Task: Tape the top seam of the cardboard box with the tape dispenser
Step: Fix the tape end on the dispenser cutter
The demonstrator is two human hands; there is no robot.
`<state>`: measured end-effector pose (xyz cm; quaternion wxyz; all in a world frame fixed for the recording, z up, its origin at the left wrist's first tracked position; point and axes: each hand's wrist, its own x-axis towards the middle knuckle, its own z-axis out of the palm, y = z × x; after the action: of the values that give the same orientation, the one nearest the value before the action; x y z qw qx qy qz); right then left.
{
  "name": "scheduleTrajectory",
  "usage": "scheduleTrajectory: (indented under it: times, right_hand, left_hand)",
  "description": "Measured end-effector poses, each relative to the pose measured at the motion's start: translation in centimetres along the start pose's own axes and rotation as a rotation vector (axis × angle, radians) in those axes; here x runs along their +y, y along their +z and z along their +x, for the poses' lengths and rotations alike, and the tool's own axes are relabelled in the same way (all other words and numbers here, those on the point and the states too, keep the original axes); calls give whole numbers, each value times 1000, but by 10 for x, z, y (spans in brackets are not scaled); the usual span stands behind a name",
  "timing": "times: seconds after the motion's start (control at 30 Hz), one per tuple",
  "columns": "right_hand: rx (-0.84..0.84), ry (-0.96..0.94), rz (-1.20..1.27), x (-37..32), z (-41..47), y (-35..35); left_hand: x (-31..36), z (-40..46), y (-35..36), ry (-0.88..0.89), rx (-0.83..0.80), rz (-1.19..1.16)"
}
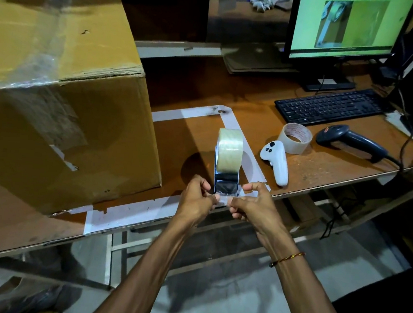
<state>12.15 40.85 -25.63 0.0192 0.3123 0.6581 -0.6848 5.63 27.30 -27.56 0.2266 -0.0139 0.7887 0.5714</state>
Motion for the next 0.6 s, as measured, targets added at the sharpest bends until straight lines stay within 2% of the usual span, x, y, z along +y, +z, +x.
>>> scheduleTrajectory:
  times: [0.2,0.3,0.5,0.6]
  right_hand:
    - [15,-9,-3,2,0,-5]
    - [28,-17,-22,1,0,-5]
    - [37,-22,-30,3,-1,-6]
    - [20,-29,-37,4,0,-5]
  left_hand:
    - [7,0,-1,-29,-143,17]
    - [11,-1,-2,-41,-140,42]
    - [17,-3,-11,-145,-125,-140]
    - [17,-4,-14,-134,-126,-125]
